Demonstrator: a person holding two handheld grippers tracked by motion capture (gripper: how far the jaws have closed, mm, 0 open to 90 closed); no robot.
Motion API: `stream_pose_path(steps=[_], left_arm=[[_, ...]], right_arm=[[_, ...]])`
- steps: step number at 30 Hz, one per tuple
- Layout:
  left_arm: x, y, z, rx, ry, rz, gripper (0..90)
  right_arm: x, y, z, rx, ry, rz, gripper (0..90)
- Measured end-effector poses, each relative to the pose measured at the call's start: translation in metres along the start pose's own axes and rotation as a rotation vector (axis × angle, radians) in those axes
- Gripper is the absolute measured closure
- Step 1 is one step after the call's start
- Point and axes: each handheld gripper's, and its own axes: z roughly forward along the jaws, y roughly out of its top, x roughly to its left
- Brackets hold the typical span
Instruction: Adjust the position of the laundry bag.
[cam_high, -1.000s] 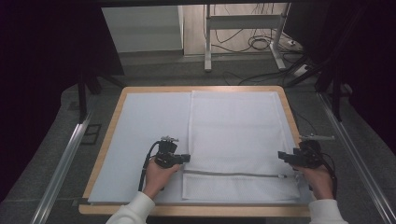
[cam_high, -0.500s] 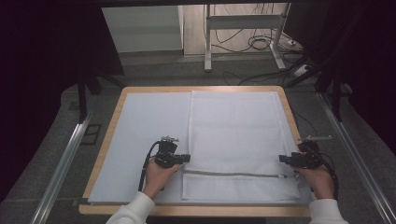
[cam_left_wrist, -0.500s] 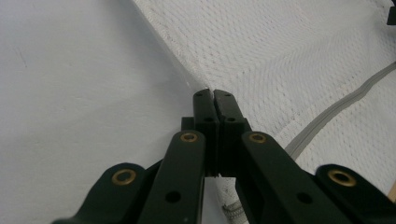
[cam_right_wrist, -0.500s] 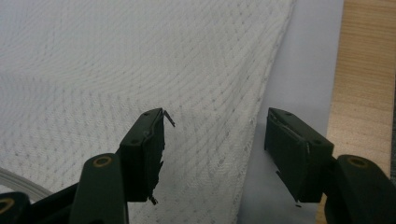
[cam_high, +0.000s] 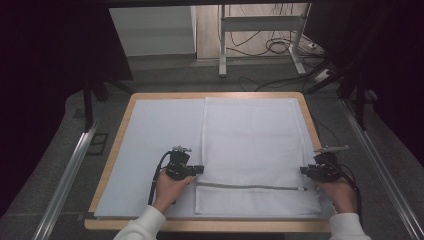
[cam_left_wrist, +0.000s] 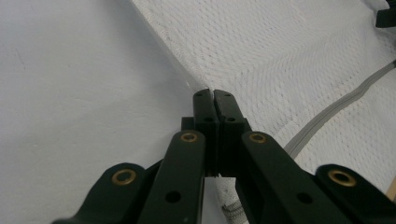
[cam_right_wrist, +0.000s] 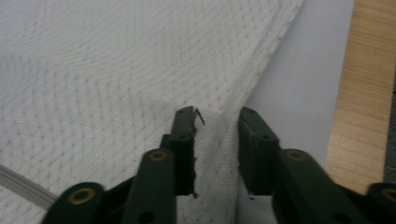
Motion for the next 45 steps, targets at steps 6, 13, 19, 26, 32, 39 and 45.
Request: stream_pose_path(steps=[6, 13, 19, 26, 32, 39, 45], left_arm=[[0.000, 0.000, -0.001, -0.002, 0.000, 0.004, 89.8], [0.001, 0.000, -0.001, -0.006, 0.000, 0.003, 89.8], [0.001, 0.000, -0.002, -0.007, -0.001, 0.002, 89.8], [0.002, 0.000, -0.002, -0.003, 0.000, 0.000, 89.8], [0.005, 0.000, -0.003, -0.005, 0.005, 0.001, 89.8], [0.008, -0.001, -0.005, -0.008, 0.012, -0.001, 89.8], [0.011, -0.002, -0.008, -0.016, 0.019, -0.002, 89.8]], right_arm=[[-0.001, 0.000, -0.001, -0.022, -0.021, -0.009, 85.6], [-0.002, -0.001, -0.001, -0.031, -0.014, -0.008, 86.7], [-0.002, -0.001, -0.001, -0.031, -0.010, -0.008, 86.8], [-0.001, -0.001, -0.001, -0.038, -0.009, -0.006, 86.8], [-0.001, 0.000, -0.001, -0.043, -0.001, -0.005, 86.9], [0.003, 0.001, 0.000, -0.048, 0.007, -0.018, 86.9], [0.006, 0.002, 0.001, -0.055, 0.018, -0.020, 86.8]])
